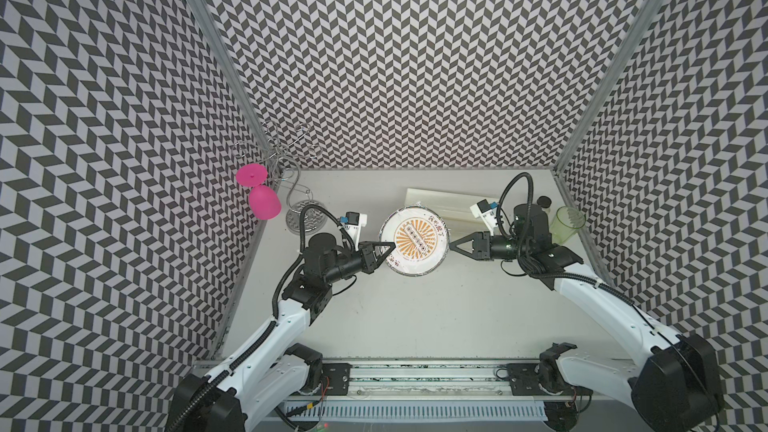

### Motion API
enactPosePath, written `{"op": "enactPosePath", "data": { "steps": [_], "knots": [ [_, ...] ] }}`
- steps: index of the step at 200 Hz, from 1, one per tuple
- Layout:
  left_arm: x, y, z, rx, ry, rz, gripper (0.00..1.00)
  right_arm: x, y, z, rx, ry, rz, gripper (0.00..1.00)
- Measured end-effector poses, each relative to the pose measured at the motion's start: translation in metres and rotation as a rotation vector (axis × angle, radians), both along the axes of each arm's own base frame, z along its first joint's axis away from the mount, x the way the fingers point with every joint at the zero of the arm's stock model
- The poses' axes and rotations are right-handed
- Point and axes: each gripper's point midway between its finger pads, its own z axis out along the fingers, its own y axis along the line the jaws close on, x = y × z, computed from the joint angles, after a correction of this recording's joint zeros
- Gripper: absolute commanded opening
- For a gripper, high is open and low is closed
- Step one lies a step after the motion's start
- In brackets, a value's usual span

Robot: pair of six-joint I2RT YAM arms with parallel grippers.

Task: Wrap the plate with plastic wrap
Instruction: Cover the plate with plastic wrap.

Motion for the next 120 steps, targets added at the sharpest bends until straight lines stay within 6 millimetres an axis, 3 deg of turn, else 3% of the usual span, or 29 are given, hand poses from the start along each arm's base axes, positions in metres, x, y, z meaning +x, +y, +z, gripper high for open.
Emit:
{"op": "enactPosePath", "data": {
  "steps": [32, 64, 120],
  "knots": [
    [0.000, 0.002, 0.002, -0.024, 0.022, -0.002, 0.00, 0.001, -0.001, -0.002, -0.010, -0.016, 0.000, 0.00],
    [0.000, 0.004, 0.002, -0.038, 0.044, -0.010, 0.00, 0.002, -0.003, -0.006, -0.033, -0.036, -0.005, 0.00],
    [0.002, 0.010, 0.006, -0.068, 0.069, 0.003, 0.00, 0.009, -0.009, -0.033, -0.110, 0.001, -0.018, 0.00]
  ]
}}
